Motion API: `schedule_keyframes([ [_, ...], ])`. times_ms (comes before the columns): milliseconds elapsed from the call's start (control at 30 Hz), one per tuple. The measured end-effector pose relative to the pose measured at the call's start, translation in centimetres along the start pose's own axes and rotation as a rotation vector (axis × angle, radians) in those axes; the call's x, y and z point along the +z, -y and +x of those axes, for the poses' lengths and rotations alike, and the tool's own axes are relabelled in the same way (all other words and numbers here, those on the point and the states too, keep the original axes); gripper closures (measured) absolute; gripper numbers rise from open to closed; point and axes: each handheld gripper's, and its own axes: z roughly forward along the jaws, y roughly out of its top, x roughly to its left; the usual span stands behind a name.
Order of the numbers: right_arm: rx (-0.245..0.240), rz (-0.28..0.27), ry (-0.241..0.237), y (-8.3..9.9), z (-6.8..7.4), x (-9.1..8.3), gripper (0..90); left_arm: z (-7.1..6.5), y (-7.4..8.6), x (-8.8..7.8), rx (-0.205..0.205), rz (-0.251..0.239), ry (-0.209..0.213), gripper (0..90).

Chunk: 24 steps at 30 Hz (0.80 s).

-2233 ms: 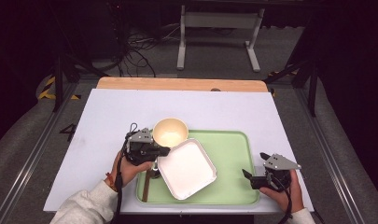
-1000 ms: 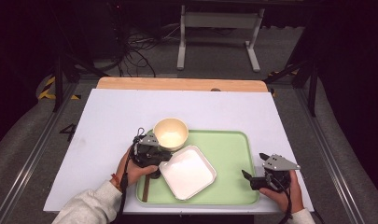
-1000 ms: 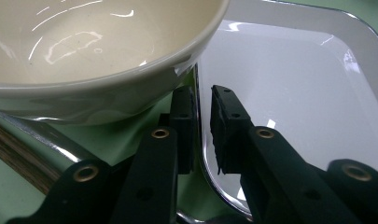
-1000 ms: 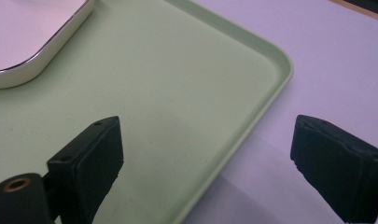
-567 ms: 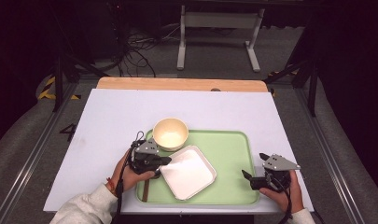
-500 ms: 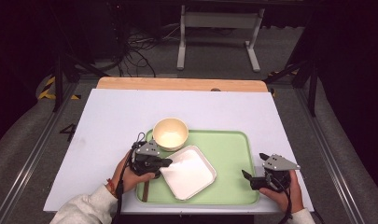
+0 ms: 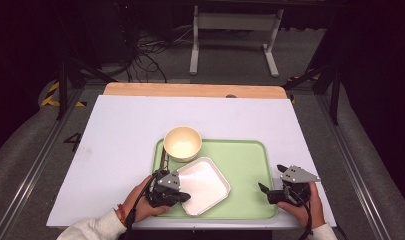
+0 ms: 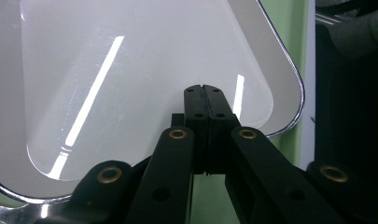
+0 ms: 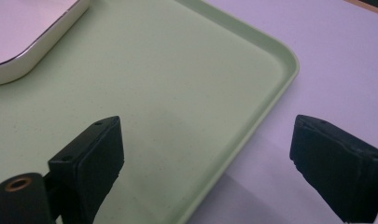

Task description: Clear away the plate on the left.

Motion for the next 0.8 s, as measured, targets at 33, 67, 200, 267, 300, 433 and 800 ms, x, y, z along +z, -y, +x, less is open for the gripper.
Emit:
schedule_keyframes([
  [33,0.001,0.001,0.001,0.0,0.0,0.0,10.2,-0.1,0.2,-0.2,-0.004,0.007,0.0,90.0],
  [67,0.002,0.004,-0.001,0.0,0.0,0.1,10.2,0.0,0.3,-0.3,-0.003,0.004,-0.003,90.0],
  [200,-0.002,0.01,-0.004,0.0,0.0,0.1,10.2,0.6,1.1,-1.1,-0.03,0.011,-0.016,89.7],
  [267,-0.001,0.008,-0.004,0.0,0.1,0.1,10.2,0.9,1.5,-1.4,-0.049,-0.003,-0.026,89.6],
  [300,-0.001,0.008,-0.004,0.0,0.1,0.1,10.2,1.0,1.6,-1.5,-0.056,-0.005,-0.026,89.9],
  [433,-0.004,0.012,-0.008,0.0,0.1,0.2,10.2,1.8,2.1,-2.1,-0.072,-0.013,-0.056,89.9],
  [800,-0.003,0.013,-0.009,0.0,0.0,0.3,10.2,3.5,3.0,-3.0,-0.119,-0.048,-0.149,87.6],
])
